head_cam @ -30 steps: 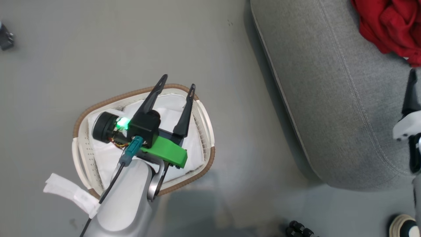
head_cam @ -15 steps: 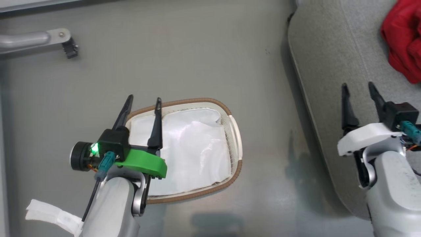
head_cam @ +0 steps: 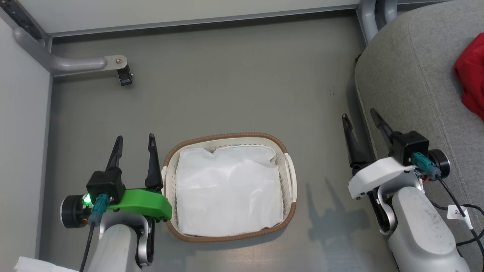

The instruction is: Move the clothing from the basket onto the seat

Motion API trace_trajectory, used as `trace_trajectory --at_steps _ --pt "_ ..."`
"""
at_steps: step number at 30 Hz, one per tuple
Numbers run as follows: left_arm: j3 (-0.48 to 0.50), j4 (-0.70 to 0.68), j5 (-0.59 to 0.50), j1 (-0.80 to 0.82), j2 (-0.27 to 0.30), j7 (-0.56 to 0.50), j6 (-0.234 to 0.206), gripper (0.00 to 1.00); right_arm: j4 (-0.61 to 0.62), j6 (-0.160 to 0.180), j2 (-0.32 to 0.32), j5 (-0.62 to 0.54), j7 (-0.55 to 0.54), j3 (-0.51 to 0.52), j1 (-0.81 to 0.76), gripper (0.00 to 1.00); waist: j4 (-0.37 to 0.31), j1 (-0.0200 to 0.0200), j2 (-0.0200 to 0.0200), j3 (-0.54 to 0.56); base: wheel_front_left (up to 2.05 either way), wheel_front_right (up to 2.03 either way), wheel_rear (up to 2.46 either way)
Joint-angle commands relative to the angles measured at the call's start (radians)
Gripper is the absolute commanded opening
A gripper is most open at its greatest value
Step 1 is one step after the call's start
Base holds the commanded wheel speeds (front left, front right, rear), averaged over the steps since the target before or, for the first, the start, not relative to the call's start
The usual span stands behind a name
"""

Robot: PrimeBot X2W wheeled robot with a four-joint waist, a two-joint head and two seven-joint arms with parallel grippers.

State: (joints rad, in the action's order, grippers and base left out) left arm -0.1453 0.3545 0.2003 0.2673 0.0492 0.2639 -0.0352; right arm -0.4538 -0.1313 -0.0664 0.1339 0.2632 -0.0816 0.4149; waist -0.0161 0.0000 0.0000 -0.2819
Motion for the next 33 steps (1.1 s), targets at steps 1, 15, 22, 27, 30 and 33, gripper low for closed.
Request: trace_trajectory --at_steps 1,15,22,27,30,33 --pt "0.007 -0.004 0.002 -0.025 0.003 0.001 0.005 1.00 0.001 0.001 -0.001 0.004 0.002 -0.006 -0.030 1.00 0.012 0.0000 0.0000 0.025 0.00 0.00 0.00" --pt "0.040 0.013 0.019 -0.156 0.003 0.001 0.035 1.00 0.014 0.001 0.012 0.021 0.002 -0.005 -0.192 1.00 0.001 0.0000 0.0000 0.151 0.00 0.00 0.00" --pt "0.028 0.030 0.044 -0.183 0.003 0.000 0.060 1.00 0.010 0.001 0.013 0.027 0.002 -0.018 -0.231 1.00 0.004 0.0000 0.0000 0.174 0.00 0.00 0.00" --pt "0.024 0.030 0.087 -0.187 0.003 0.001 0.076 0.00 0.012 0.001 0.013 0.045 0.002 -0.030 -0.246 0.00 0.006 0.0000 0.0000 0.177 0.00 0.00 0.00" --pt "0.019 0.053 0.092 -0.176 -0.002 0.000 0.075 0.00 -0.007 0.000 0.021 0.038 0.000 -0.030 -0.235 0.00 0.006 0.0000 0.0000 0.177 0.00 0.00 0.00" --pt "0.023 0.062 0.120 -0.175 -0.002 -0.009 0.077 0.00 -0.010 0.000 0.022 0.069 -0.007 -0.026 -0.245 0.00 0.006 0.0000 0.0000 0.179 0.00 0.00 0.00"
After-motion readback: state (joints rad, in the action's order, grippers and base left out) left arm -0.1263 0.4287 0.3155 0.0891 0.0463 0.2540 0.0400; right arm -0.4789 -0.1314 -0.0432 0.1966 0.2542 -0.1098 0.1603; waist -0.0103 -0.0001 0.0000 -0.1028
